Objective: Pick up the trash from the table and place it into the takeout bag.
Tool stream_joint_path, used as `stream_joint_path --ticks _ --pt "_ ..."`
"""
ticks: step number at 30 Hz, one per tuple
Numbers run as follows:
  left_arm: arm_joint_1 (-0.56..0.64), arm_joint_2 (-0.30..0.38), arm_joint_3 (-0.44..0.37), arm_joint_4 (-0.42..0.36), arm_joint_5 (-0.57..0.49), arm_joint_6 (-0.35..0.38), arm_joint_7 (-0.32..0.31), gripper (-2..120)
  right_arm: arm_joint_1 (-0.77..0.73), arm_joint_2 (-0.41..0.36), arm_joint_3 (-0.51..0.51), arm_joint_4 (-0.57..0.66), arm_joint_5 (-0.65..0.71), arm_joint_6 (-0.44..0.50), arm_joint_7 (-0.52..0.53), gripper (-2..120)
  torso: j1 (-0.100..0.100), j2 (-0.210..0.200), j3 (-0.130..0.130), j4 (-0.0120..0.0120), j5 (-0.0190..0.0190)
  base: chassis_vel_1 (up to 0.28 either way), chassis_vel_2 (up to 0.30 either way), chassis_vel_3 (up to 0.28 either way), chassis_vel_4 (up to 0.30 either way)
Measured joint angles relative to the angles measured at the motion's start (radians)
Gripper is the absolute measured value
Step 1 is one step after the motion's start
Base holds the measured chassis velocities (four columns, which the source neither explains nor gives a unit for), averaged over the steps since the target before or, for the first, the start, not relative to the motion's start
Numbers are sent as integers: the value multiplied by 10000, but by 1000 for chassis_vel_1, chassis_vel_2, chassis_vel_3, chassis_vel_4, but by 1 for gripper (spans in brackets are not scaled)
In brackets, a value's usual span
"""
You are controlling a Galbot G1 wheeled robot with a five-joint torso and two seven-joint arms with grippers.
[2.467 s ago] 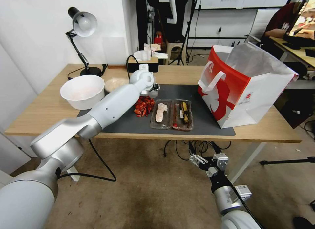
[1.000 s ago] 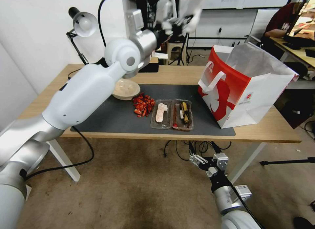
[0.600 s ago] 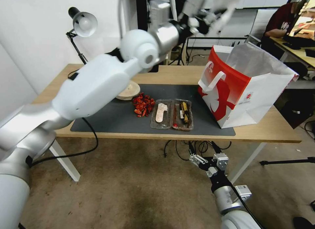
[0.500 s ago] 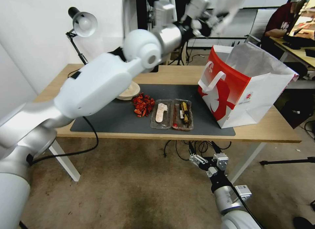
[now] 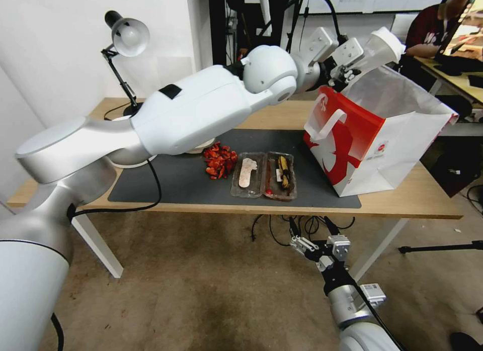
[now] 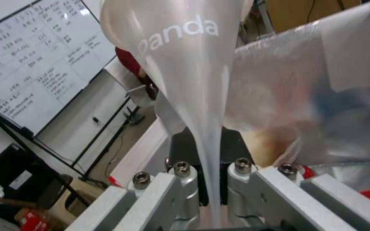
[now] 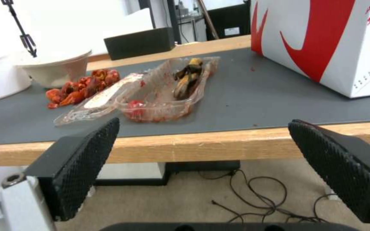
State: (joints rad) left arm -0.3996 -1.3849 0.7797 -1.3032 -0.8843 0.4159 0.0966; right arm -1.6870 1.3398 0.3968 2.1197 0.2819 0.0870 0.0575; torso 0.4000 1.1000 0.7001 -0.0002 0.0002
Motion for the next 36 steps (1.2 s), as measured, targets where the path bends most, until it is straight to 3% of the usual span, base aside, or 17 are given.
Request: stream_joint_path --ticks 16,19,25,27,36 --pt "172 -437 390 154 -336 -507 -430 1 -1 0 0 0 0 0 0 100 0 0 -1 2 -1 0 0 0 0" --pt "279 -375 452 -203 -494 -750 -552 17 0 0 0 0 0 0 0 100 0 0 -2 2 -2 0 0 0 0" --pt "309 -365 494 -345 -647 -768 -691 33 0 0 0 0 0 0 0 100 0 0 -1 3 -2 0 0 0 0" --pt "308 -397 454 -370 -727 -768 -776 45 -1 0 0 0 0 0 0 100 0 0 -2 1 -1 0 0 0 0" --pt "307 -305 29 -587 -865 -814 -1159 74 0 0 0 0 0 0 0 100 0 0 -1 1 -2 0 0 0 0"
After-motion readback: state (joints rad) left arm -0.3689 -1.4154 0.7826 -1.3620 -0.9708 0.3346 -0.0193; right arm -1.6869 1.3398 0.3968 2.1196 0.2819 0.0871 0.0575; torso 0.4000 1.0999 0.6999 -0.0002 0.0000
